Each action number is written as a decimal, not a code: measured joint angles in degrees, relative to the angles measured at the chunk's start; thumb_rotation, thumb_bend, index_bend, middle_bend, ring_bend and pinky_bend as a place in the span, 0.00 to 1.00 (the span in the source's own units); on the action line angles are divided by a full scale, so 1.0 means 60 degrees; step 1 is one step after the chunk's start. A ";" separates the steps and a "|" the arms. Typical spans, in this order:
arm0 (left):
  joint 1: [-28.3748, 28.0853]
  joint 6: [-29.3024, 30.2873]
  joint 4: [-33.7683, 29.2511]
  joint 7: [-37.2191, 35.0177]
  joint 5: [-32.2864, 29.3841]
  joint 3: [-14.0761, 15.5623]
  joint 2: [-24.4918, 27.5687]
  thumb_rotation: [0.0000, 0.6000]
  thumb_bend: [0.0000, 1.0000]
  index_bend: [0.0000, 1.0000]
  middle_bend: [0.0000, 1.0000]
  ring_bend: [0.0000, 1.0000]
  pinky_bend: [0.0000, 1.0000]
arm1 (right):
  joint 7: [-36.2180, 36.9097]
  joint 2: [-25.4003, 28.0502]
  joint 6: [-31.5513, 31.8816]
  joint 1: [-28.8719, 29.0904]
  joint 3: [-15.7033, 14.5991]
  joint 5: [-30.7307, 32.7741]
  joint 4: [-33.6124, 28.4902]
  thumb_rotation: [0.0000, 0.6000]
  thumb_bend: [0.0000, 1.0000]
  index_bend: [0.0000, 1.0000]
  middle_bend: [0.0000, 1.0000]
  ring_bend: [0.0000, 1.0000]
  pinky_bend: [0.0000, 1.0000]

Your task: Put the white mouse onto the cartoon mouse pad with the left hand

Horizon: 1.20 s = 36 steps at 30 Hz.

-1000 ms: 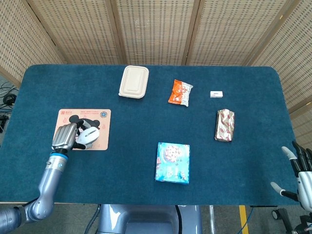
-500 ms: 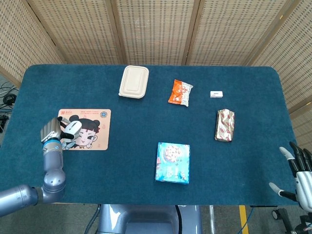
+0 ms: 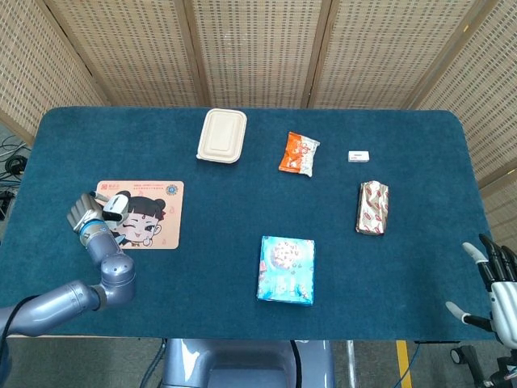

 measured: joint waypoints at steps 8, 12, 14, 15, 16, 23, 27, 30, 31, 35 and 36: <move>-0.0178 -0.0834 0.1372 0.0006 -0.0031 -0.0301 -0.0687 1.00 0.32 0.45 0.49 0.49 0.54 | 0.0158 0.0042 -0.0117 0.0039 0.0031 0.0155 0.0047 1.00 0.05 0.12 0.00 0.00 0.00; -0.0353 -0.1116 0.1846 0.0085 0.0016 -0.0522 -0.0996 1.00 0.31 0.45 0.49 0.49 0.55 | 0.0199 0.0036 -0.0209 0.0079 0.0050 0.0244 0.0080 1.00 0.05 0.12 0.00 0.00 0.00; -0.0394 -0.1170 0.1946 0.0102 0.0048 -0.0580 -0.1097 1.00 0.31 0.45 0.49 0.49 0.55 | 0.0234 0.0038 -0.0249 0.0100 0.0061 0.0278 0.0094 1.00 0.05 0.12 0.00 0.00 0.00; -0.0414 -0.1186 0.1999 0.0131 0.0059 -0.0605 -0.1149 1.00 0.31 0.45 0.49 0.49 0.55 | 0.0248 0.0040 -0.0255 0.0104 0.0062 0.0280 0.0096 1.00 0.05 0.12 0.00 0.00 0.00; -0.0429 -0.1203 0.2038 0.0156 0.0059 -0.0622 -0.1193 1.00 0.31 0.45 0.49 0.49 0.55 | 0.0262 0.0044 -0.0258 0.0106 0.0062 0.0280 0.0098 1.00 0.05 0.12 0.00 0.00 0.00; -0.0489 -0.1274 0.2189 0.0096 0.0240 -0.0772 -0.1442 1.00 0.13 0.27 0.19 0.27 0.51 | 0.0372 0.0079 -0.0228 0.0099 0.0054 0.0251 0.0103 1.00 0.05 0.12 0.00 0.00 0.00; -0.0379 -0.1279 0.1994 -0.0155 0.0502 -0.0841 -0.1463 1.00 0.04 0.06 0.02 0.15 0.46 | 0.0443 0.0114 -0.0172 0.0082 0.0057 0.0223 0.0099 1.00 0.05 0.12 0.00 0.00 0.00; -0.0259 -0.1287 0.1751 -0.0193 0.0525 -0.0897 -0.1405 1.00 0.01 0.03 0.00 0.12 0.46 | 0.0474 0.0132 -0.0156 0.0075 0.0048 0.0199 0.0091 1.00 0.05 0.12 0.00 0.00 0.00; -0.0225 -0.1293 0.1677 -0.0204 0.0531 -0.0918 -0.1377 1.00 0.01 0.02 0.00 0.11 0.46 | 0.0479 0.0135 -0.0148 0.0073 0.0046 0.0189 0.0088 1.00 0.05 0.12 0.00 0.00 0.00; -0.0054 -0.1328 0.1166 -0.0411 0.0722 -0.1011 -0.1144 1.00 0.00 0.00 0.00 0.06 0.43 | 0.0494 0.0144 -0.0118 0.0063 0.0027 0.0138 0.0085 1.00 0.05 0.12 0.00 0.00 0.00; -0.0003 -0.1332 0.1001 -0.0475 0.0808 -0.1020 -0.1065 1.00 0.00 0.00 0.00 0.05 0.42 | 0.0493 0.0145 -0.0120 0.0064 0.0023 0.0132 0.0086 1.00 0.05 0.12 0.00 0.00 0.00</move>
